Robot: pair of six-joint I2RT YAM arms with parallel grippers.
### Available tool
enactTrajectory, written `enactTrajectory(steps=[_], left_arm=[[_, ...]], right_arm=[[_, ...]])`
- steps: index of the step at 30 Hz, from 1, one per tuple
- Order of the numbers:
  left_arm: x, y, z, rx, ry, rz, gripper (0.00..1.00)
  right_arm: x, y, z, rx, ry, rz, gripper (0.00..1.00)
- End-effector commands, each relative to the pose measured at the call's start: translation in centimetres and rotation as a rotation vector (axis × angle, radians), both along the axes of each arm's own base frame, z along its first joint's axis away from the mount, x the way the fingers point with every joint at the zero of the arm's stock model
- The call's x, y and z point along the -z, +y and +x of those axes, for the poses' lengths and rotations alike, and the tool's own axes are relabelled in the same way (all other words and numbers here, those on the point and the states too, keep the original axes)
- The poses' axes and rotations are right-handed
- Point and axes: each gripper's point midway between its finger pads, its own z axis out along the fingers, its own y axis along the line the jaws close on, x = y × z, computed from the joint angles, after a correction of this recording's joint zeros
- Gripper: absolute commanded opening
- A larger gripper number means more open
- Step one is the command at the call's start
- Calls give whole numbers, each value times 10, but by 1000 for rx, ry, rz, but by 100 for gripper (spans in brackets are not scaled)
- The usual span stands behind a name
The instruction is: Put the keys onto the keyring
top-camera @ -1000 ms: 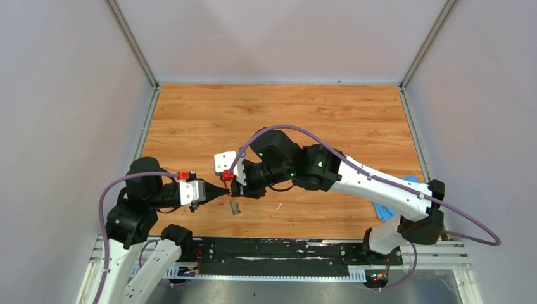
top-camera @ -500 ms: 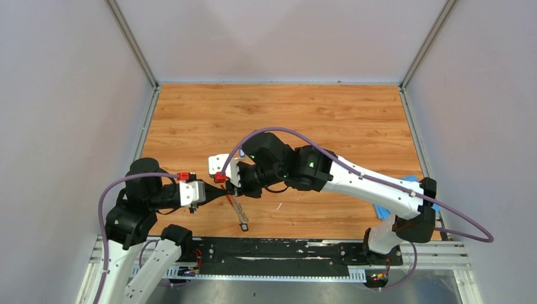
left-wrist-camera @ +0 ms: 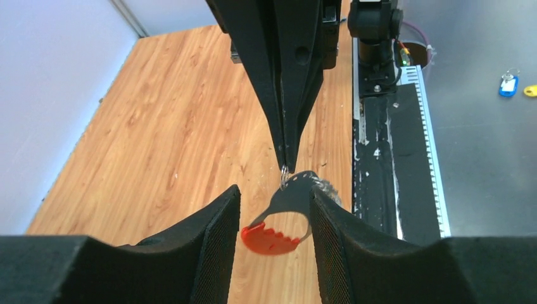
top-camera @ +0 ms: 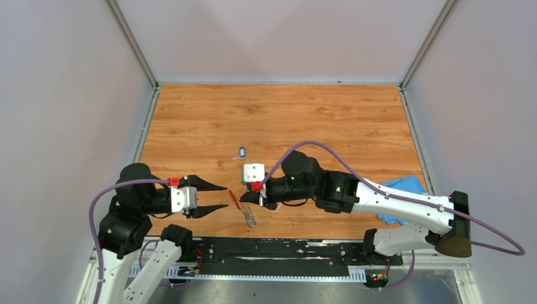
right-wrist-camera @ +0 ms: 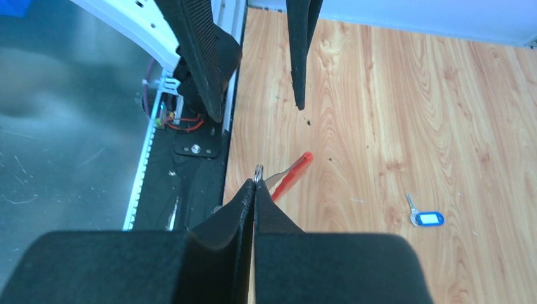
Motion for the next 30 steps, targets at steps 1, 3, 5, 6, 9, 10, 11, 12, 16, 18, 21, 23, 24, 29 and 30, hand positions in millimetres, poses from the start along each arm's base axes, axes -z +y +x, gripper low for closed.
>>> enactTrajectory(steps=[1,3,5,6,9,10,11,12,16,18,21,23,24,29,30], left_arm=[[-2,1,-9,-1,22,-24,48],[2,1,-11,6,42,-27,47],[6,0,-12,5,72,-28,45],[7,0,-11,4,84,-28,44],[8,-1,-10,8,103,-26,41],[7,-2,-10,10,109,-26,39],[5,-2,-9,12,114,-26,38],[3,-2,-8,11,116,-27,36],[-6,-4,-9,27,139,-35,30],[-8,-5,-11,35,142,-38,28],[-4,-4,-12,36,144,-39,25],[-3,-4,-14,38,142,-40,23],[-3,-4,-15,39,136,-41,22],[-9,-3,-17,43,112,-46,23],[-10,-3,-17,47,110,-46,24]], right_arm=[[-57,1,-8,-33,19,306,0],[-63,-1,-12,-47,44,356,0],[-68,-2,-17,-67,59,385,0],[-71,-2,-19,-76,65,399,0],[-76,-1,-22,-90,84,439,0],[-77,-1,-24,-99,88,449,0],[-78,-1,-24,-103,92,456,0],[-79,0,-24,-105,93,465,0],[-76,1,-24,-107,92,479,0],[-76,2,-24,-107,88,490,0],[-74,3,-25,-107,117,498,0],[-71,5,-24,-107,121,490,0],[-70,5,-24,-106,123,486,0],[-62,7,-24,-104,127,452,0],[-61,8,-24,-106,128,448,0]])
